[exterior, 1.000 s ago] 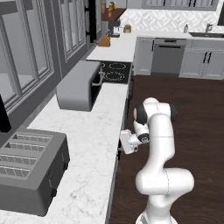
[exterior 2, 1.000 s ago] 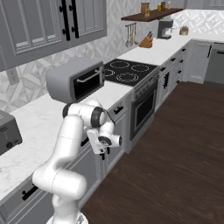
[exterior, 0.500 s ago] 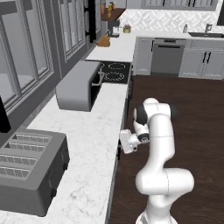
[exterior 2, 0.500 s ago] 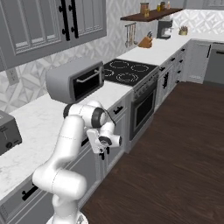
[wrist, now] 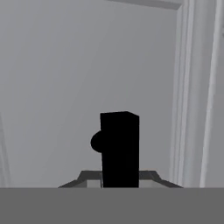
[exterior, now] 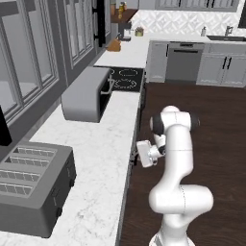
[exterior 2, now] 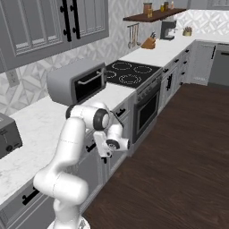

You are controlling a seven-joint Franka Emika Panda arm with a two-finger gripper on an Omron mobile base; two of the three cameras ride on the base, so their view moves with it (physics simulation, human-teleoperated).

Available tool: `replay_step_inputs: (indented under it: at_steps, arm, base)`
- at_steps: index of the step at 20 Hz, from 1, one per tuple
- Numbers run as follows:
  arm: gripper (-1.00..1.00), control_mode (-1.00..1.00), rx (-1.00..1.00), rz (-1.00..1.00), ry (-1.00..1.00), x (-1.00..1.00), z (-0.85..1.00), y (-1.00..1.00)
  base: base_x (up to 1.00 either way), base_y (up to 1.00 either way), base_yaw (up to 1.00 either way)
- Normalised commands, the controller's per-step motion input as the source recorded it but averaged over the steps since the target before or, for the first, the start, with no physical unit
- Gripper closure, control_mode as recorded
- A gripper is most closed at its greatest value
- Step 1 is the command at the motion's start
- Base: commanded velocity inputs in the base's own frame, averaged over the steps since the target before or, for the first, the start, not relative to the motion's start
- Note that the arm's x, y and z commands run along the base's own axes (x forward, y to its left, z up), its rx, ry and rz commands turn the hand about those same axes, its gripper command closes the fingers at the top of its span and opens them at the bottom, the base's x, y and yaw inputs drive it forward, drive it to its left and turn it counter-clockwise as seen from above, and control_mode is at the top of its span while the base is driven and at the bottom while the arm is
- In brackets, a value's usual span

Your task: Take a straw from the drawer in front and place it inside the glass cup on the dining counter.

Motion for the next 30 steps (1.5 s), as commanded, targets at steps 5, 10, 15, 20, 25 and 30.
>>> replay_step_inputs:
  at_steps: [5, 10, 15, 20, 25, 30]
  arm:
    - [1.00, -1.00, 0.15, 0.00, 0.00, -0.66, 0.04, -0.93]
    - [1.00, -1.00, 0.18, 0.00, 0.00, -0.33, 0.13, -1.00]
    - [1.00, -1.00, 0.18, 0.02, 0.00, -0.08, 0.07, -0.99]
    - [-1.00, -1.00, 0.01, 0.00, 0.09, 0.00, -0.13, -0.25]
    - [-1.00, -1.00, 0.00, -0.03, -0.03, -0.40, 0.05, -0.18]
    - [-1.00, -1.00, 0.00, 0.00, -0.03, -0.40, 0.23, -0.57]
  base:
    - [0.00, 0.00, 0.00]
    - [0.00, 0.00, 0.00]
    - [0.00, 0.00, 0.00]
    - [0.00, 0.00, 0.00]
    - [0.00, 0.00, 0.00]
    - [0.00, 0.00, 0.00]
